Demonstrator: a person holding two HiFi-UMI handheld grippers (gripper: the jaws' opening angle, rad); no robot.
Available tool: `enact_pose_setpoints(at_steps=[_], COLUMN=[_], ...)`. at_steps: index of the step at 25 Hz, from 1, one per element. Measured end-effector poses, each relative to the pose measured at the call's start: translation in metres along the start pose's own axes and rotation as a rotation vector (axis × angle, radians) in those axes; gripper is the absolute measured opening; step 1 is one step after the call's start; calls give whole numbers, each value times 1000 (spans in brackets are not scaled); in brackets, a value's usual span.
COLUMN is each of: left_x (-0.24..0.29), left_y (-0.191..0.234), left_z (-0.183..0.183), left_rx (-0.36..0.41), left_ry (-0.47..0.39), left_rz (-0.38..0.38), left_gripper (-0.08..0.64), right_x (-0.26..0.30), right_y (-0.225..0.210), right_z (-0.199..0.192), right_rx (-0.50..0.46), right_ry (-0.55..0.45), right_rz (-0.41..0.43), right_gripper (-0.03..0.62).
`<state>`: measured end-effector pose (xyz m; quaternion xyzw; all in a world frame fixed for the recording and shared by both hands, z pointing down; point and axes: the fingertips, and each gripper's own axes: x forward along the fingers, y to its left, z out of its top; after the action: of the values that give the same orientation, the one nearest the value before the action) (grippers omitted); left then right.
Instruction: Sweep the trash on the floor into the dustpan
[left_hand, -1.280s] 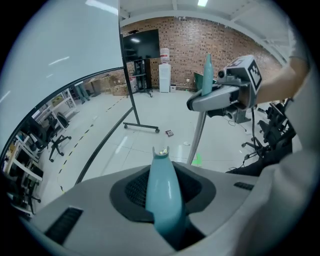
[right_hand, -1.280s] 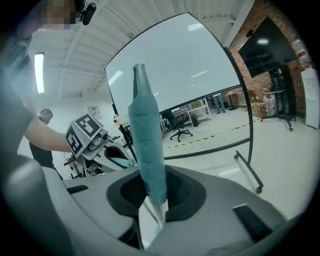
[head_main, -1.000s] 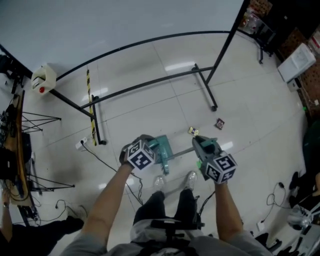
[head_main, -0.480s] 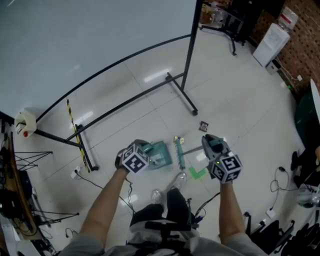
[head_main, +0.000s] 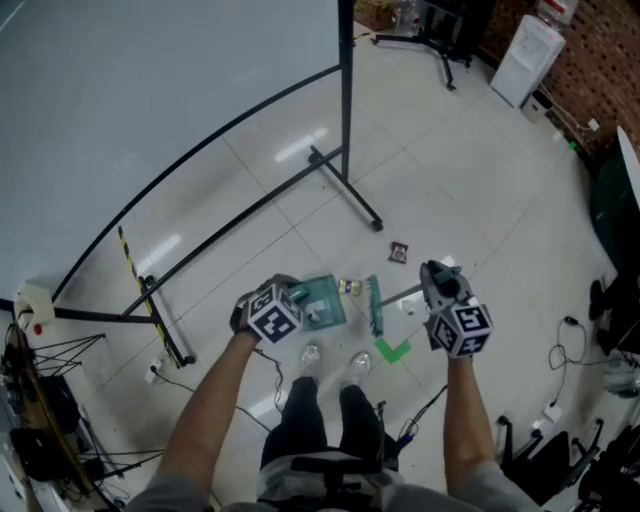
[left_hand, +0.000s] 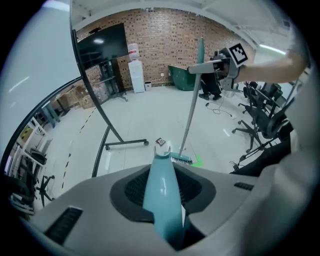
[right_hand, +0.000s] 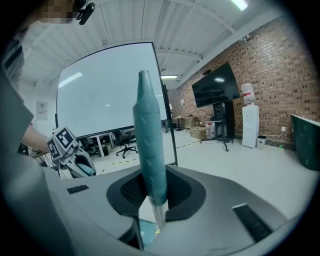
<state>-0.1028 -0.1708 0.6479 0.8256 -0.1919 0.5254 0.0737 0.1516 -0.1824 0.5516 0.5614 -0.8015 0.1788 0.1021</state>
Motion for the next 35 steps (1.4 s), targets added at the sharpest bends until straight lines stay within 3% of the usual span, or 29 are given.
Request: enact_pose_setpoints(at_steps=[5,12,18,22,28,35], left_x=[10,16,11,6,-5,6], left_y=[22,30,39,41,31,-1], left_z=[16,18,9,-1,-9,41], left_rx=[17,4,-6,-11,13,141], left_ry=[-3,-13,-20,-41,-62,-77], left_rz=[-13,-36,-54,-65,-100,-161], left_gripper=[101,101,101,101,101,101], right_x=[33,69,87,88,49,-23], right_y=[-1,49,105,120,102,30], right_z=[-33,-65,-56,-43,-2,36], right_rx=[10,67,104,85,58,50], right_ry=[72,123,129,126,58,-15], right_rz=[-44,52,152,179,78,-107], right_gripper=[60,63,66,64,58,57])
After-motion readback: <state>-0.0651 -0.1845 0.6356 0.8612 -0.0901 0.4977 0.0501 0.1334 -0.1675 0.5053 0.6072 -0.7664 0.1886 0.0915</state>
